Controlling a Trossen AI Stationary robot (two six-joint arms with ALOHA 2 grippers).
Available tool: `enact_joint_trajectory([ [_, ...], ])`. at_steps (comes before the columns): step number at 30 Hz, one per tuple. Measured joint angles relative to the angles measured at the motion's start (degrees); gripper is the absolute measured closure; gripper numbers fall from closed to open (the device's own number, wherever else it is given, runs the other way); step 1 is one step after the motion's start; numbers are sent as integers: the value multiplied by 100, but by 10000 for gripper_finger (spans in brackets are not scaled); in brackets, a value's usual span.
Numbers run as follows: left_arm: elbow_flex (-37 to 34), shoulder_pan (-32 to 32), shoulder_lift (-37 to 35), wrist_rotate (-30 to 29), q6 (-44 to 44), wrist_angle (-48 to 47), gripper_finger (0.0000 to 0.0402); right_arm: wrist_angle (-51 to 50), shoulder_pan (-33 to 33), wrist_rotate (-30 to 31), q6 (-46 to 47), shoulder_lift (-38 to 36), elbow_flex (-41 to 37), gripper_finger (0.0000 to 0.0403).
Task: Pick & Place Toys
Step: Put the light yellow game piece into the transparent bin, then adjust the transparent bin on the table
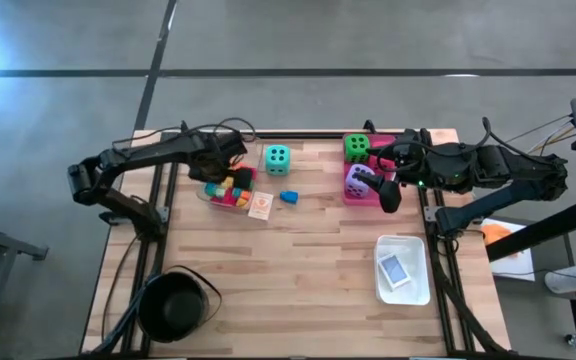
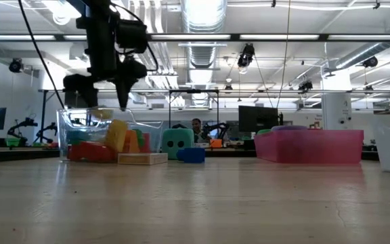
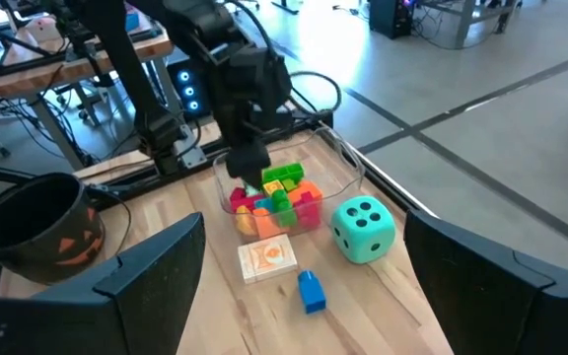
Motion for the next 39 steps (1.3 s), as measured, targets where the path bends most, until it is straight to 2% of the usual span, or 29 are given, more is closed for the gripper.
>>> enact_joint_trajectory([
  [6,28,190,-26,-26,1,-488,58,2,0,0,-9,0,0,63],
  [8,26,210,-29,104,148,-341,58,0,0,-1,-9,0,0,63],
  [15,66,310,-147,-34,194,-203,58,-2,-2,-2,-4,0,0,63],
  [18,161,271,-237,173,255,29,58,-2,-2,-2,-6,0,0,63],
  [26,443,-698,-79,524,344,1369,58,2,-2,0,9,0,0,63],
  [29,437,-843,30,647,193,1656,64,15,-2,0,11,0,0,63],
  [33,399,-952,227,859,163,1587,107,81,-2,0,11,0,0,63],
  [39,398,-949,391,892,150,1581,235,157,0,-2,11,0,13,63],
])
